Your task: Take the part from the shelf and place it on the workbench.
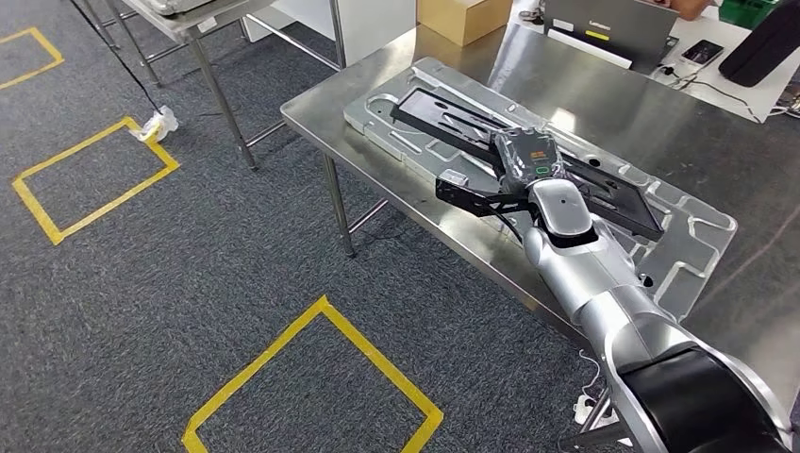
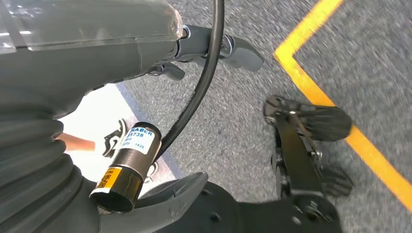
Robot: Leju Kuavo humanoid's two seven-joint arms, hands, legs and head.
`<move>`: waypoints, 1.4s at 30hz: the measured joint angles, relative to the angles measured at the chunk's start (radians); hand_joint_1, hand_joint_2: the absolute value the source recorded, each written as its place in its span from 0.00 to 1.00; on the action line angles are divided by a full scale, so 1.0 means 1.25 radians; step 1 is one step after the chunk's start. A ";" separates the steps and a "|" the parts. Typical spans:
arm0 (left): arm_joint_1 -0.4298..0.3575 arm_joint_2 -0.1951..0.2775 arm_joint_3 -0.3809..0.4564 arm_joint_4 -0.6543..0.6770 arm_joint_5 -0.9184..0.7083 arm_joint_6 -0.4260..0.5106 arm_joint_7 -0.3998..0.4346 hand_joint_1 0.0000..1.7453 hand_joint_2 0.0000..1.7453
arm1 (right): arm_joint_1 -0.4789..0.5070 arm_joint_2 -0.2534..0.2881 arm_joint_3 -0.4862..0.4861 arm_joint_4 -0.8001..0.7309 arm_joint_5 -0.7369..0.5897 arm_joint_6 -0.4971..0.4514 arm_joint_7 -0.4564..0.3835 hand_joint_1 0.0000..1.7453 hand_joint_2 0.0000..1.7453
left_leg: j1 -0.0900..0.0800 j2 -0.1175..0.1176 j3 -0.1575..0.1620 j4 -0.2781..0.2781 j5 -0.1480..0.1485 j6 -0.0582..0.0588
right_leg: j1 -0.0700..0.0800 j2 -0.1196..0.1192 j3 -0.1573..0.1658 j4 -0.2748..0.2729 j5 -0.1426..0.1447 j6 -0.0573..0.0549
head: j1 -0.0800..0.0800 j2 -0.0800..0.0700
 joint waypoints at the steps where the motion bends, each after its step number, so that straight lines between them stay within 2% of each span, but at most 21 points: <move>1: 0.001 0.000 0.001 0.000 0.000 -0.001 -0.003 0.00 1.00 | -0.002 -0.006 0.000 0.015 0.014 -0.001 0.018 1.00 1.00 | 0.000 -0.006 -0.025 0.047 -0.014 -0.001 | 0.001 0.006 0.000 0.001 -0.001 -0.001 | 0.000 0.000; 2: 0.002 0.000 0.002 0.000 0.002 -0.002 -0.006 0.00 1.00 | -0.002 -0.013 0.000 0.031 0.026 0.000 0.034 1.00 1.00 | 0.000 -0.009 -0.042 0.073 -0.014 -0.002 | 0.001 0.013 0.000 0.003 -0.002 -0.002 | 0.000 0.000; 3: 0.002 0.000 0.004 0.000 0.004 -0.003 -0.011 0.00 1.00 | -0.002 -0.023 -0.001 0.045 0.034 0.002 0.047 1.00 1.00 | 0.001 -0.009 -0.046 0.069 0.001 -0.002 | 0.001 0.018 0.000 0.005 -0.003 -0.002 | 0.000 0.000; 4: 0.002 -0.001 0.007 0.000 0.007 -0.005 -0.016 0.00 1.00 | -0.002 -0.034 -0.002 0.058 0.040 0.004 0.059 1.00 1.00 | 0.001 -0.010 -0.035 0.038 0.029 -0.001 | 0.001 0.022 -0.001 0.009 -0.005 -0.001 | 0.000 0.000; 5: 0.002 -0.001 0.011 0.000 0.010 -0.006 -0.020 0.00 1.00 | -0.002 -0.044 -0.004 0.070 0.047 0.007 0.071 1.00 1.00 | 0.002 -0.012 -0.015 -0.014 0.060 0.000 | 0.000 0.026 -0.001 0.013 -0.007 0.002 | 0.000 0.000; 7: 0.001 -0.001 0.017 0.001 0.013 -0.009 -0.024 0.00 1.00 | -0.003 -0.064 -0.009 0.088 0.056 0.012 0.090 1.00 1.00 | 0.001 -0.019 0.021 -0.098 0.092 0.003 | 0.002 0.031 -0.007 0.022 -0.011 0.009 | 0.001 0.000; 9: 0.001 -0.002 0.020 0.001 0.015 -0.011 -0.025 0.00 1.00 | -0.003 -0.082 -0.013 0.103 0.061 0.013 0.097 1.00 1.00 | 0.001 -0.023 0.030 -0.124 0.093 0.007 | 0.006 0.035 -0.014 0.028 -0.011 0.008 | 0.001 0.000; 11: 0.001 -0.002 0.022 0.001 0.016 -0.013 -0.026 0.00 1.00 | -0.002 -0.095 -0.013 0.114 0.063 0.014 0.099 1.00 1.00 | 0.000 -0.022 0.028 -0.127 0.094 0.010 | 0.006 0.036 -0.017 0.027 -0.008 0.002 | 0.002 0.000; 14: -0.001 -0.002 0.027 0.001 0.017 -0.013 -0.026 0.00 1.00 | -0.002 -0.105 -0.015 0.127 0.064 0.024 0.107 1.00 1.00 | -0.003 -0.022 0.027 -0.127 0.096 0.014 | 0.005 0.035 -0.015 0.021 -0.006 0.003 | 0.002 0.000; 18: -0.001 -0.003 0.033 0.001 0.012 -0.007 -0.018 0.00 1.00 | 0.000 -0.116 -0.025 0.141 0.055 0.058 0.121 0.00 0.00 | -0.004 -0.025 0.026 -0.127 0.096 0.018 | 0.004 0.032 -0.013 0.018 -0.004 0.005 | 0.002 0.000; 28: -0.001 -0.005 0.048 0.002 0.021 0.008 0.000 0.00 1.00 | 0.044 -0.124 -0.063 0.165 0.033 0.101 0.124 0.00 0.00 | -0.005 -0.024 0.027 -0.126 0.095 0.020 | 0.005 0.032 -0.013 0.017 -0.005 0.014 | 0.002 0.000; 32: -0.001 -0.005 0.053 0.002 0.023 0.009 0.000 0.00 1.00 | 0.045 -0.124 -0.072 0.168 0.033 0.104 0.124 0.00 0.00 | -0.004 -0.024 0.028 -0.127 0.095 0.020 | 0.007 0.032 -0.013 0.017 -0.005 0.015 | 0.002 0.000; 36: -0.001 -0.005 0.054 0.002 0.022 0.008 0.000 0.00 0.00 | 0.047 -0.124 -0.074 0.170 0.033 0.108 0.123 0.00 0.00 | -0.004 -0.024 0.028 -0.127 0.096 0.019 | 0.007 0.032 -0.013 0.019 -0.005 0.014 | 0.002 0.000; 42: -0.001 -0.006 0.057 0.002 0.023 -0.008 0.004 0.00 0.00 | 0.048 -0.121 -0.090 0.169 0.029 0.105 0.123 0.00 0.00 | -0.004 -0.024 0.028 -0.127 0.096 0.018 | 0.007 0.032 -0.014 0.021 -0.005 0.014 | 0.002 0.000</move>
